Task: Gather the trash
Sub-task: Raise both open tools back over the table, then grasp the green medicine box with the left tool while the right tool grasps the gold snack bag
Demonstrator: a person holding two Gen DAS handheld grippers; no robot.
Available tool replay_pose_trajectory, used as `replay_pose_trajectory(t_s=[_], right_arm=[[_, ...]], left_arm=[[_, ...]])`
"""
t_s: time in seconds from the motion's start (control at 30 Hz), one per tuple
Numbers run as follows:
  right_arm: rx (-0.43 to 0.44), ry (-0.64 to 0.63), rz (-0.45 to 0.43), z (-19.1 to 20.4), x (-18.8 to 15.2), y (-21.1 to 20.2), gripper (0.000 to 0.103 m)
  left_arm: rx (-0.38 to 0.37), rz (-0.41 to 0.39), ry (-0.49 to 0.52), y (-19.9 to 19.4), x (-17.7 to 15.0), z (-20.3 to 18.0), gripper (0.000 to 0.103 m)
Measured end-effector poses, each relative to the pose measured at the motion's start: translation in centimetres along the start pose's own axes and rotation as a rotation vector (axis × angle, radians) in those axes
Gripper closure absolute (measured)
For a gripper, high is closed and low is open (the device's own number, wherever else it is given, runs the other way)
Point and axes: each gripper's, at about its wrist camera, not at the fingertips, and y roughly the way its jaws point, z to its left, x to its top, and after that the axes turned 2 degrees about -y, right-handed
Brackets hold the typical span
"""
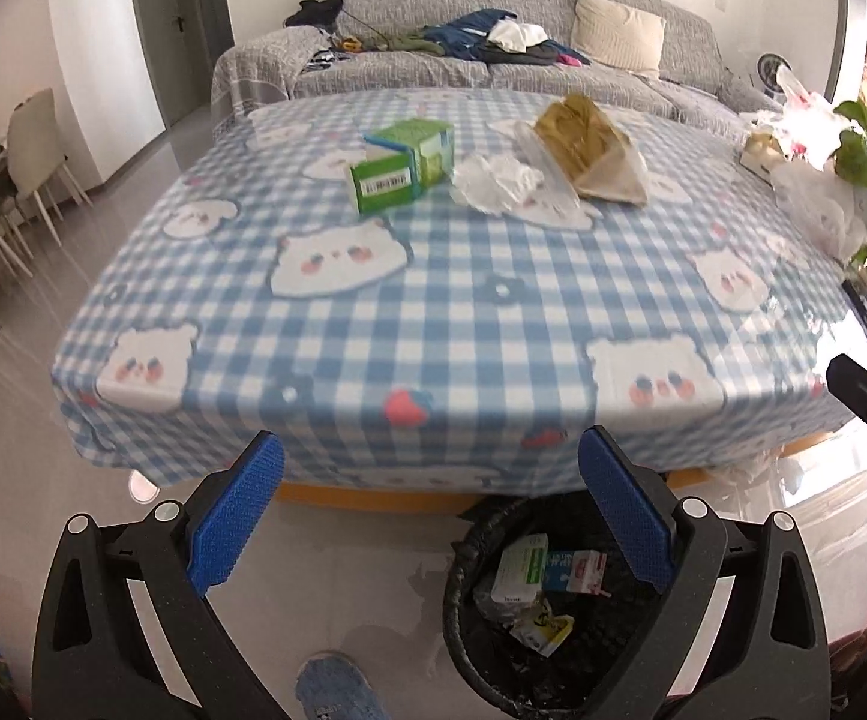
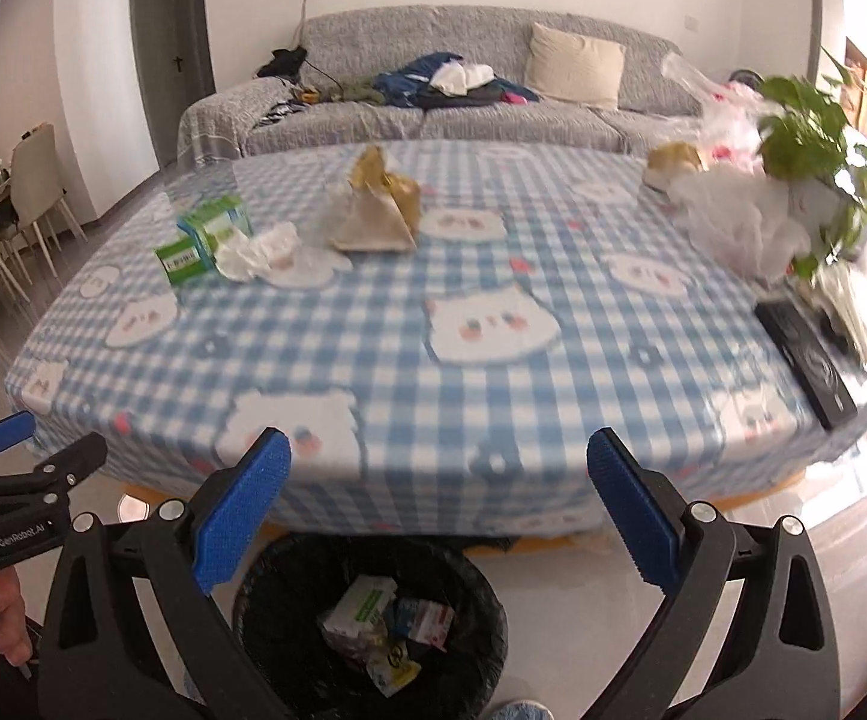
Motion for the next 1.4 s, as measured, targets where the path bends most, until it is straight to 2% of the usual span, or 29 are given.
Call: replay_pose_trajectory(t_s=[0.53,0.97,1.4], right_arm=[[0.016,-0.015,-0.024,1.9,7.3,3.4,0.008],[0.018,-0.011,-0.001,1.9,11.0,9.0,0.012],[0.047,0.007,0.022,2.2,13.4,13.5,0.015]], left_arm=[[0.029,-0.01,-0.007,2.1,6.6,2.1,0.007],[0.062,-0.007,-0.008,6.1,12.5,2.5,0.007],[0.063,0.033,-0.016,11.3,15.9,2.6,0.008]])
